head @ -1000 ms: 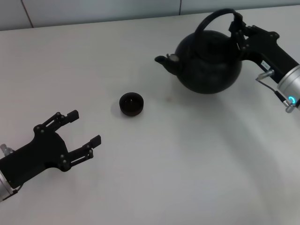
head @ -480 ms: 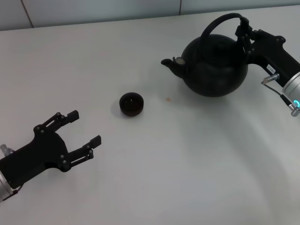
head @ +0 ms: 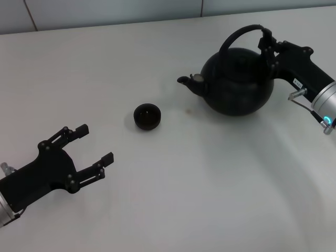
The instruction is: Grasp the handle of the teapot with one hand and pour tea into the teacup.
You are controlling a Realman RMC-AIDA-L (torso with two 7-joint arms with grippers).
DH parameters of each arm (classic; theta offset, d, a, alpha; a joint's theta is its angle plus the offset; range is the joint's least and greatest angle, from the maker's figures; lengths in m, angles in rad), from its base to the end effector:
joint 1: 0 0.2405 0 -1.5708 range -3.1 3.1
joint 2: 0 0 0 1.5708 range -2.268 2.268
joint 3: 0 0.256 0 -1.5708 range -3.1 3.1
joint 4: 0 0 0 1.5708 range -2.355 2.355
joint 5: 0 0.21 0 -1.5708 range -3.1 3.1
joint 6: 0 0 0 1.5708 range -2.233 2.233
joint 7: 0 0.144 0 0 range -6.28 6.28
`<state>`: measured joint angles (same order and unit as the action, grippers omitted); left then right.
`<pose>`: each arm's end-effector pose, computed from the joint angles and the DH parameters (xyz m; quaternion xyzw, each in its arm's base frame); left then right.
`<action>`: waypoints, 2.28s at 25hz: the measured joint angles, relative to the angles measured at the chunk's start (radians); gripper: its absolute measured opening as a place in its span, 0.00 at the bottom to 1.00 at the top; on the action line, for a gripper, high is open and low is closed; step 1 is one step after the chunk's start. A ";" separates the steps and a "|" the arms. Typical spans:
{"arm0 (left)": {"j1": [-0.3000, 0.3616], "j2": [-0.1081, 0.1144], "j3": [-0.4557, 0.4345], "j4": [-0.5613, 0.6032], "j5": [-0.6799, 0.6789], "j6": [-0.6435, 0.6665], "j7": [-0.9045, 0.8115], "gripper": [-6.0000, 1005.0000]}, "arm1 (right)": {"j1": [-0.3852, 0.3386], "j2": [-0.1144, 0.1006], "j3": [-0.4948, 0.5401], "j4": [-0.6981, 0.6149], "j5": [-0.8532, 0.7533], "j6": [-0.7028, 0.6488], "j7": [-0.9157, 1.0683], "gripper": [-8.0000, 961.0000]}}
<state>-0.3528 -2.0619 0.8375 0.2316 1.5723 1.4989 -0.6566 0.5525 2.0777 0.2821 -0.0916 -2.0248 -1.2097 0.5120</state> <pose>-0.3109 0.2568 -0.0458 -0.9061 -0.1338 -0.3130 0.2514 0.3218 0.3464 -0.0124 -0.7704 0.2380 0.3121 0.5024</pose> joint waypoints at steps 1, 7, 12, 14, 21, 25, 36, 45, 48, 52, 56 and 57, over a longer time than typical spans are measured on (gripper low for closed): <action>0.000 0.000 0.000 0.000 0.000 0.000 0.000 0.86 | -0.001 0.000 -0.005 0.001 0.000 0.010 0.000 0.10; -0.003 -0.001 0.000 -0.004 0.000 0.001 0.000 0.86 | -0.001 0.001 -0.006 0.002 -0.001 0.013 0.000 0.10; -0.003 -0.001 0.000 -0.005 0.000 0.001 0.000 0.86 | -0.002 0.001 -0.006 -0.001 0.001 0.014 0.000 0.10; -0.003 -0.003 0.000 -0.006 0.000 0.001 0.000 0.86 | -0.002 0.001 -0.006 -0.002 0.004 0.014 0.000 0.11; -0.003 -0.003 0.000 -0.006 0.000 0.001 -0.001 0.86 | 0.001 0.000 -0.006 -0.004 0.004 0.015 0.000 0.11; -0.004 -0.003 -0.001 -0.006 0.000 0.001 -0.002 0.86 | 0.001 0.000 -0.006 -0.005 0.003 0.015 0.000 0.28; -0.003 -0.004 -0.002 -0.005 0.000 0.001 -0.007 0.86 | -0.019 0.001 -0.004 -0.001 0.006 -0.021 -0.044 0.41; -0.003 -0.004 -0.002 -0.002 0.000 0.002 -0.007 0.86 | -0.024 0.000 0.001 0.001 0.006 -0.031 -0.053 0.62; -0.002 -0.004 -0.001 -0.001 0.000 0.004 -0.007 0.86 | -0.033 0.000 0.004 0.001 0.007 -0.049 -0.053 0.64; -0.002 -0.004 -0.001 -0.003 0.000 0.005 -0.004 0.86 | -0.073 -0.002 0.000 -0.002 0.009 -0.148 -0.041 0.65; -0.002 -0.004 -0.001 -0.002 0.000 0.005 -0.003 0.86 | -0.126 -0.005 -0.011 -0.025 -0.005 -0.261 0.001 0.67; -0.002 -0.003 -0.001 -0.002 0.000 0.005 -0.003 0.86 | -0.139 -0.005 -0.018 -0.036 -0.008 -0.291 0.013 0.67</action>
<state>-0.3550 -2.0654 0.8362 0.2297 1.5723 1.5043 -0.6591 0.4133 2.0726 0.2644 -0.1278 -2.0329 -1.5007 0.5253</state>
